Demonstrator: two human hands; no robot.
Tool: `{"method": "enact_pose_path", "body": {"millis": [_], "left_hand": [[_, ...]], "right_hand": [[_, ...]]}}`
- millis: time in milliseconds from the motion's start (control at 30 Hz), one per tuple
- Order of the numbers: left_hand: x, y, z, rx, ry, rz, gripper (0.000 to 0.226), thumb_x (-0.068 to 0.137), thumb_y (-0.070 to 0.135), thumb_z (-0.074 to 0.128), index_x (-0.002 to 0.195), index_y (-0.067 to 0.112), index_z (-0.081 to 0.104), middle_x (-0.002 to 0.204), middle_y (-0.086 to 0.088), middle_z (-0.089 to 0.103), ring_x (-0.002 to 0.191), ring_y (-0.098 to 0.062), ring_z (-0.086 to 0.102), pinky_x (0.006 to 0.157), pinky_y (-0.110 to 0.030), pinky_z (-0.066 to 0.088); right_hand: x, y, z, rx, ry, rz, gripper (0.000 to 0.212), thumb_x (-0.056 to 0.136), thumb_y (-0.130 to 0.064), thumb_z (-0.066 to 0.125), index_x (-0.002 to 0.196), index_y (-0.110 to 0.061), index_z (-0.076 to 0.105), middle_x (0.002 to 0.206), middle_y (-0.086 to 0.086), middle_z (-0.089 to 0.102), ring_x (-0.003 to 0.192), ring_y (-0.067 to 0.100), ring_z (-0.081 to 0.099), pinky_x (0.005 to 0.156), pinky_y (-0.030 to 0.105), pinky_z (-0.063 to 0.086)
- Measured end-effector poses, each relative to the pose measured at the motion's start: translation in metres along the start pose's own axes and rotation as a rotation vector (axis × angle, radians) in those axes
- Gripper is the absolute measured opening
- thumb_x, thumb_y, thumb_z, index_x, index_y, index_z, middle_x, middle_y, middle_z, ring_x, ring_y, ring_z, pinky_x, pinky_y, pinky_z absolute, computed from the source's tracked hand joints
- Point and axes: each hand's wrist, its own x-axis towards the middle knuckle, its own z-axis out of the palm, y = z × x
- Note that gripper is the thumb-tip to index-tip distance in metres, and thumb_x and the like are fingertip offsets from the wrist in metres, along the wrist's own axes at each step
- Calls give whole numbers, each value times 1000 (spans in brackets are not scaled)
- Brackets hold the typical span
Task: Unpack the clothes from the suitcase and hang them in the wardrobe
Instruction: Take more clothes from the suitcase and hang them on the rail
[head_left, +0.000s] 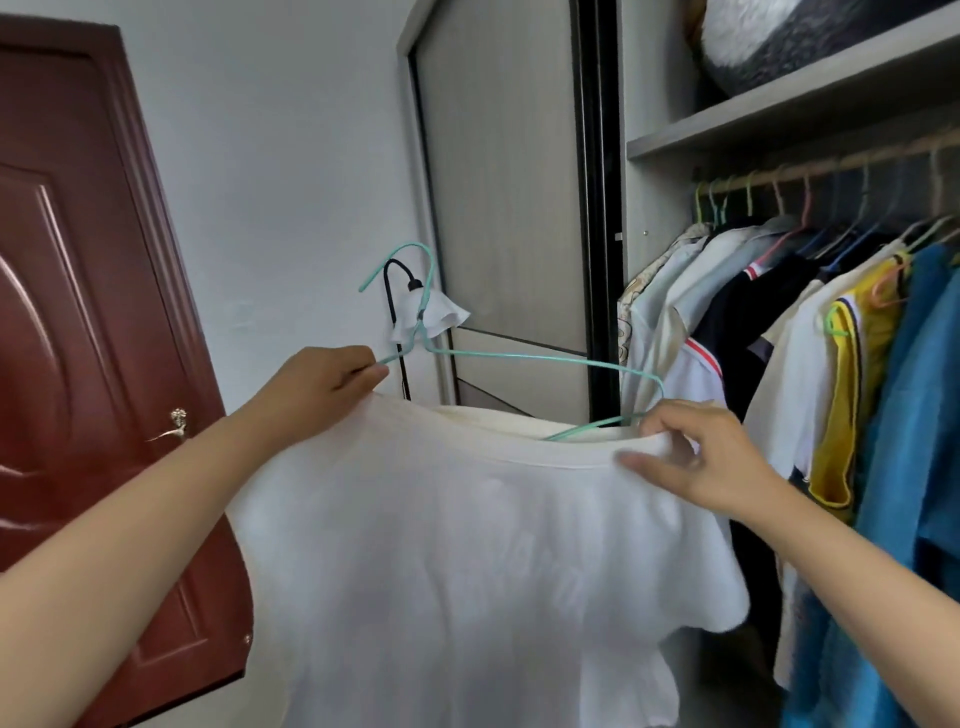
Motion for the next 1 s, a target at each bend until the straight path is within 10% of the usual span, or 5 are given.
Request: {"method": "enact_pose_path", "body": {"millis": [200, 533, 767, 900, 1000], "left_hand": [[-6, -4, 4, -230, 82, -13, 43, 94, 14, 46, 55, 13, 29, 51, 6, 29, 45, -4, 34, 43, -13, 26], [0, 23, 33, -373, -250, 64, 50, 93, 15, 49, 47, 23, 31, 41, 10, 32, 43, -3, 32, 50, -16, 24], [14, 73, 48, -498, -114, 243, 45, 92, 13, 52, 53, 15, 30, 41, 9, 32, 43, -4, 30, 45, -13, 24], [14, 78, 48, -475, 36, 351, 40, 83, 33, 49, 51, 18, 31, 46, 8, 37, 46, -4, 35, 47, -12, 26], [16, 84, 54, -384, 152, 484, 37, 79, 48, 42, 60, 17, 38, 51, 9, 46, 53, 0, 42, 51, -14, 30]], "right_hand": [[0, 10, -39, -125, -167, -37, 31, 71, -45, 53, 56, -18, 55, 49, -13, 39, 55, -8, 44, 64, 12, 27], [9, 1, -63, -187, -144, -144, 20, 69, -20, 39, 52, -13, 32, 58, -18, 20, 59, -2, 24, 65, 0, 30], [30, -34, -60, -234, -101, -124, 34, 68, -45, 56, 56, -26, 31, 58, -16, 29, 59, -7, 38, 55, 3, 30], [24, -28, -79, -425, -77, 71, 36, 78, -38, 68, 98, -11, 55, 80, -9, 43, 67, 4, 38, 62, 15, 35], [13, -27, -90, -571, -229, 231, 43, 85, -51, 50, 72, -10, 56, 51, -7, 40, 49, 7, 39, 50, 24, 27]]}}
